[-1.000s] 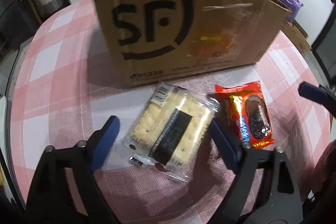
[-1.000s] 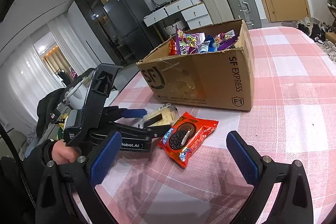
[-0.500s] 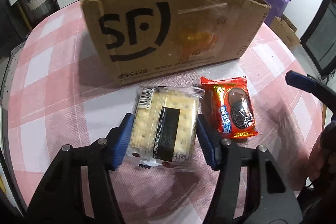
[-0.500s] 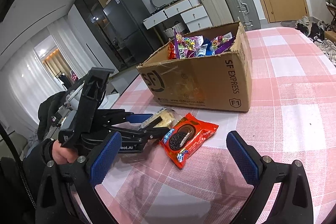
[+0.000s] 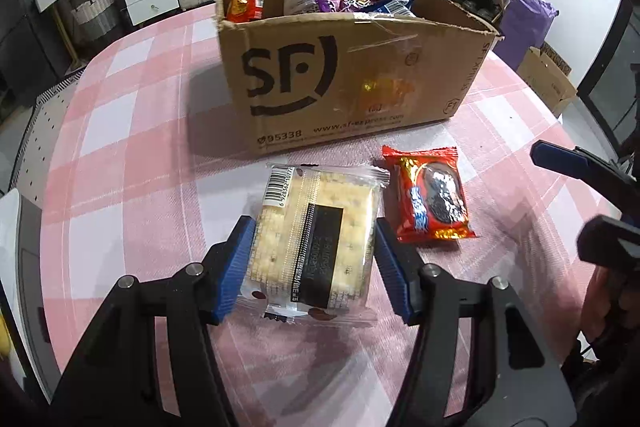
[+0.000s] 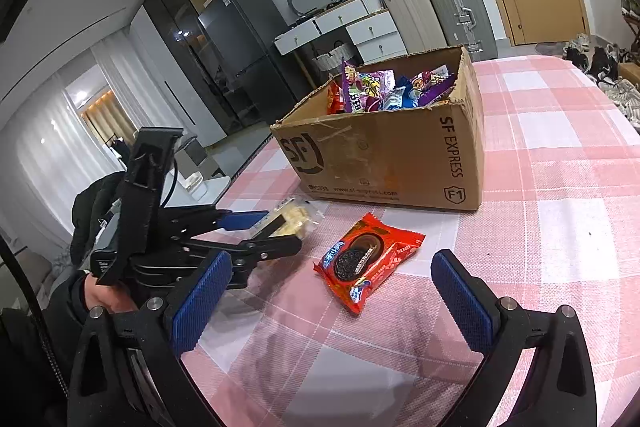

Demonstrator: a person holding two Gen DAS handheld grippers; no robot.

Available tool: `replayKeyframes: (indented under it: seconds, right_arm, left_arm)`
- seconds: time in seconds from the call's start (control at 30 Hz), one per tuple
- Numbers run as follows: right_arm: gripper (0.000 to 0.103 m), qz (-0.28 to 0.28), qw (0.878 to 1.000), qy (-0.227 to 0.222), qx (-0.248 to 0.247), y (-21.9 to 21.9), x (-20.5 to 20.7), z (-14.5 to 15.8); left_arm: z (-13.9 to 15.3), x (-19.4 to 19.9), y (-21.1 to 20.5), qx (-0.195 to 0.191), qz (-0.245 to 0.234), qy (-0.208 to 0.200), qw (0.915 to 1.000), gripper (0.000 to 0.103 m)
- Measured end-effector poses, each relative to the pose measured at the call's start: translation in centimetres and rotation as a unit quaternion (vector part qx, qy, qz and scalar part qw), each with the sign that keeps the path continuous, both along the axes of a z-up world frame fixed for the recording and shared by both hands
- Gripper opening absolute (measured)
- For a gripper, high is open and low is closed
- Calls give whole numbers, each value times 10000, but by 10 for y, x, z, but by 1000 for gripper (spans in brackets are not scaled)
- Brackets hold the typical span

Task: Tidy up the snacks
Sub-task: 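Close the right tool on the red Oreo pack while the left tool holds the cracker pack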

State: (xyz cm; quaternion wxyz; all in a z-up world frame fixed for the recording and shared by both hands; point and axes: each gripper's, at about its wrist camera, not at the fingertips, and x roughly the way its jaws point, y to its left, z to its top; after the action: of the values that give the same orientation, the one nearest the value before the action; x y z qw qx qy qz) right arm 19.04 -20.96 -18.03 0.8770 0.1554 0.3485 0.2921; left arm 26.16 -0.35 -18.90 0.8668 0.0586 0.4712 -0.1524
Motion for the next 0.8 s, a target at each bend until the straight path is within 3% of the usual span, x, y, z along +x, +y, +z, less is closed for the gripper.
replayKeyframes:
  seconds: [0.8]
  right_arm:
    - [102,114,9965,639,-520,43,19,-27]
  left_arm:
    - [-5,-70,75,-616,692,-30,9957,57]
